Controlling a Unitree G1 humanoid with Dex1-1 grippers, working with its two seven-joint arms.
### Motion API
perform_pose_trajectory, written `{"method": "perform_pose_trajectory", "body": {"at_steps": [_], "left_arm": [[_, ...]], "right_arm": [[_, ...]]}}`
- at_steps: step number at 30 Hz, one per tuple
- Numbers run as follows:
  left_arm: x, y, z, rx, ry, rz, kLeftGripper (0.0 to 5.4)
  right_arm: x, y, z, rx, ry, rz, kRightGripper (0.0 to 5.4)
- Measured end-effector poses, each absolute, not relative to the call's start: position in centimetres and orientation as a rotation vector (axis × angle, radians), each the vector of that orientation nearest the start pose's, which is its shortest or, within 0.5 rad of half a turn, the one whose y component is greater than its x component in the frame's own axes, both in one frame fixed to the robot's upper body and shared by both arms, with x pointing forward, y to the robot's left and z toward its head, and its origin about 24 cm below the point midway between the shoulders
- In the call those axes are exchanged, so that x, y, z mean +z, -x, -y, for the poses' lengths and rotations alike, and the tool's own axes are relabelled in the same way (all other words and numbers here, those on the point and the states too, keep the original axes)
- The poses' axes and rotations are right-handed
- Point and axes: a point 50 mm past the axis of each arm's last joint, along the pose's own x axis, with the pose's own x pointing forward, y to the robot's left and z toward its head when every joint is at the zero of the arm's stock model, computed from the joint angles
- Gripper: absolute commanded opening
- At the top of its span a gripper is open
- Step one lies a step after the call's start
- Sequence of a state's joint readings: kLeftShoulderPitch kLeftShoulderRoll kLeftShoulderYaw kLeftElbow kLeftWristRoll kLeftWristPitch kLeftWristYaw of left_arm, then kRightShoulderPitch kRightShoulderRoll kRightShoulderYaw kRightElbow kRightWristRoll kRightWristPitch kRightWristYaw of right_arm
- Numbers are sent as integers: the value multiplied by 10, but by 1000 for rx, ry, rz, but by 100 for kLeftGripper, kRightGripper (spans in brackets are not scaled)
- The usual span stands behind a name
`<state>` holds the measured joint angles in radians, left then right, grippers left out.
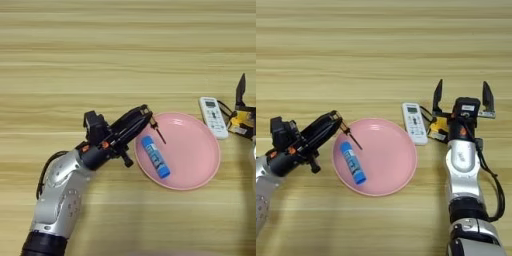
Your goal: Move the objects on the table
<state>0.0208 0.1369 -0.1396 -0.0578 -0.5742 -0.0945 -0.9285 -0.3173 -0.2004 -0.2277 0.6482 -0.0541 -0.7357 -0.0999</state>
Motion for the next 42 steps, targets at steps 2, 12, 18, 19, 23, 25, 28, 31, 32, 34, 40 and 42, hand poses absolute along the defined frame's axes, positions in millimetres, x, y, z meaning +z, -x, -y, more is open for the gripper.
{"method": "perform_pose_trajectory", "body": {"at_steps": [2, 12, 18, 19, 23, 25, 28, 31, 32, 34, 40, 42], "left_arm": [[71, -223, -110, -1032, 381, 283, 76], [62, -227, -108, -1016, 391, 210, 76], [59, -233, -101, -1026, 438, 127, 76], [56, -233, -99, -1029, 454, 100, 76], [53, -233, -91, -1053, 542, 49, 76], [54, -234, -85, -1076, 611, 14, 76], [57, -236, -76, -1103, 686, -23, 76], [59, -239, -71, -1114, 693, -56, 76], [60, -240, -69, -1118, 693, -61, 76], [59, -240, -66, -1125, 698, -74, 76], [46, -238, -56, -1141, 632, -140, 76], [43, -239, -57, -1134, 588, -134, 76]], "right_arm": [[61, -291, 228, -229, 197, 424, 540], [59, -291, 226, -213, 199, 423, 540], [55, -293, 226, -204, 180, 402, 540], [55, -293, 226, -204, 179, 399, 540], [54, -293, 226, -200, 176, 395, 540], [54, -294, 226, -196, 175, 395, 540], [55, -295, 225, -190, 175, 405, 540], [56, -295, 224, -183, 176, 409, 540], [56, -295, 224, -182, 176, 408, 540], [55, -295, 224, -182, 176, 405, 540], [55, -295, 223, -178, 177, 405, 540], [55, -296, 223, -176, 177, 405, 540]]}}
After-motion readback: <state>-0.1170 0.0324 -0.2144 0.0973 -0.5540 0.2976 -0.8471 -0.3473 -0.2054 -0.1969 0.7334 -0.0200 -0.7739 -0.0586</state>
